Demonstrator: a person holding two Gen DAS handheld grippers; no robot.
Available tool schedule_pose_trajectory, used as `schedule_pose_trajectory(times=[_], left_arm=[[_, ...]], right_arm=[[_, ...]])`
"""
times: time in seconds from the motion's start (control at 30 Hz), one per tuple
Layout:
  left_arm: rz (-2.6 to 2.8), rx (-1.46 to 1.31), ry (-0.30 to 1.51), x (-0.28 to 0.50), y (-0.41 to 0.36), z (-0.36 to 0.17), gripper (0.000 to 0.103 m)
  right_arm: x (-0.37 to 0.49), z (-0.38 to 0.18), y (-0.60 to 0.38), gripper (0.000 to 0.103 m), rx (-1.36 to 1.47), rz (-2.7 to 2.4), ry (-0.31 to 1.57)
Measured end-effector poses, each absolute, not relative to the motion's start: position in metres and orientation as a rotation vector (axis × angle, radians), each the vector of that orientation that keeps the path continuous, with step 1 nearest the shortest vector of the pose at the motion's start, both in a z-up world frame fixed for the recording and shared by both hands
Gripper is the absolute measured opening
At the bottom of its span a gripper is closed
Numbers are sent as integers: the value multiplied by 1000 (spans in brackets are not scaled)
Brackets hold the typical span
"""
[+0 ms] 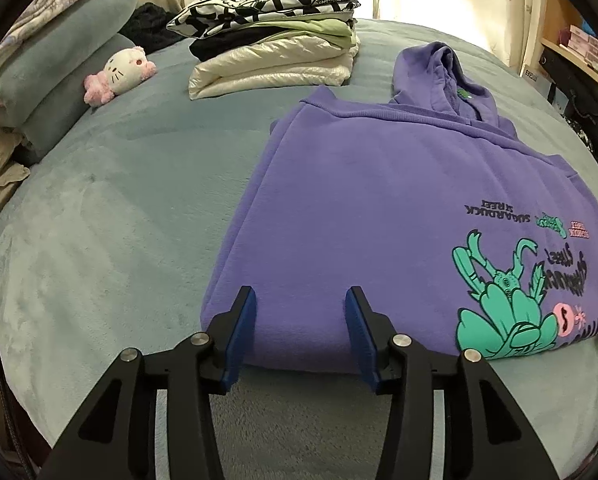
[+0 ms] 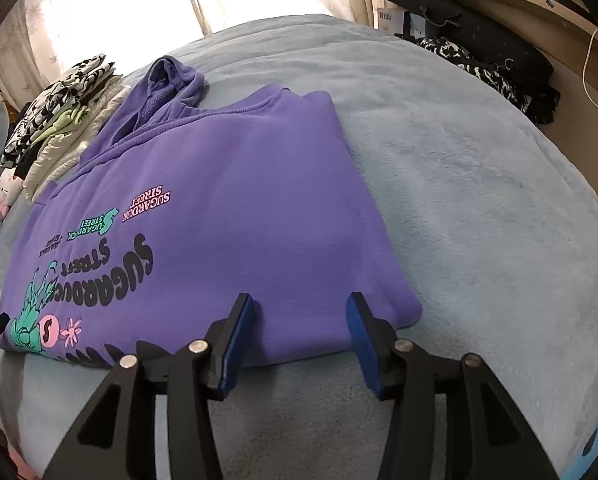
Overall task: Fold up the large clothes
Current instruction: 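Open both grippers and move them toward the hood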
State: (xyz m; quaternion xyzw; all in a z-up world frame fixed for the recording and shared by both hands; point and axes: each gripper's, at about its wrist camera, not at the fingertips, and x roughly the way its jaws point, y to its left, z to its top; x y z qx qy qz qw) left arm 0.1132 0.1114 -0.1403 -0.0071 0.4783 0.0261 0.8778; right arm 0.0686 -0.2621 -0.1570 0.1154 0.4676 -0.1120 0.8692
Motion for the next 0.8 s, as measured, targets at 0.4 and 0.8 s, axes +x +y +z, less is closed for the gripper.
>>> schedule_pose_trajectory(times=[0.4, 0.8], left_arm=[[9, 74, 986, 139, 95, -116, 50], [-104, 200, 964, 274, 71, -68, 52]], right_arm=[[90, -146, -258, 50, 280, -227, 1072], [195, -83, -241, 50, 155, -95, 1010]])
